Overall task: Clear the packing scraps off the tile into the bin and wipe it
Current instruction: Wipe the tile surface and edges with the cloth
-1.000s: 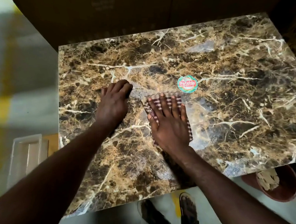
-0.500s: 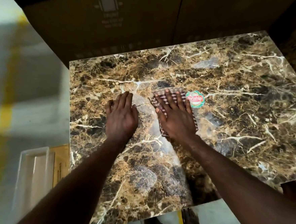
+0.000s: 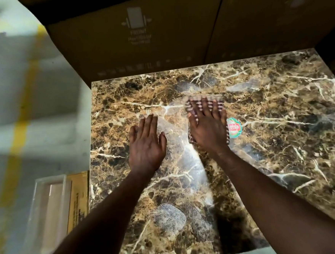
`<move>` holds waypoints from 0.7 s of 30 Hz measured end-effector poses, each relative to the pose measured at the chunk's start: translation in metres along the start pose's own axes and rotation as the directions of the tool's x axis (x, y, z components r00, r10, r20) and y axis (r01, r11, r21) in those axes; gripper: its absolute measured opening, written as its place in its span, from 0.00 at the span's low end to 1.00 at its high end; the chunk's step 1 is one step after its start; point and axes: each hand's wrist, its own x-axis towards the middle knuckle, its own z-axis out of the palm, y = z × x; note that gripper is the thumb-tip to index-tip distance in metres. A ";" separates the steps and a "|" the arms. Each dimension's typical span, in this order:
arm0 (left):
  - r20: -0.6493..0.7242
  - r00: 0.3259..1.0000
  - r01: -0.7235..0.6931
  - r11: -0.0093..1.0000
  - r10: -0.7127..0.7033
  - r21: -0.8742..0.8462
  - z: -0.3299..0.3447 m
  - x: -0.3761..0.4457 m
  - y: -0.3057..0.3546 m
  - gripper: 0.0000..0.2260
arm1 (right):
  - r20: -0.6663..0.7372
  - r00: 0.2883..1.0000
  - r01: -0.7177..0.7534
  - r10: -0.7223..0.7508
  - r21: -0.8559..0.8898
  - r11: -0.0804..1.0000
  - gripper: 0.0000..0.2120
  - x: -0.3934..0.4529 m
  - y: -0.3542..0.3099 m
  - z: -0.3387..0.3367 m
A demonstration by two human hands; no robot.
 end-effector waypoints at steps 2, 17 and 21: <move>0.016 1.000 0.026 1.000 -0.026 0.009 0.001 0.002 -0.002 0.31 | -0.029 0.992 -0.120 0.121 0.017 0.993 0.29 0.015 -0.002 -0.001; 0.068 0.995 0.082 0.996 -0.079 -0.040 -0.001 0.007 -0.003 0.31 | -0.043 0.996 -0.081 0.082 0.030 0.996 0.30 0.116 -0.009 -0.005; 0.076 0.993 0.092 0.994 -0.088 -0.055 -0.002 0.007 -0.001 0.31 | 0.034 0.984 0.178 -0.177 -0.027 0.984 0.30 0.129 -0.022 -0.002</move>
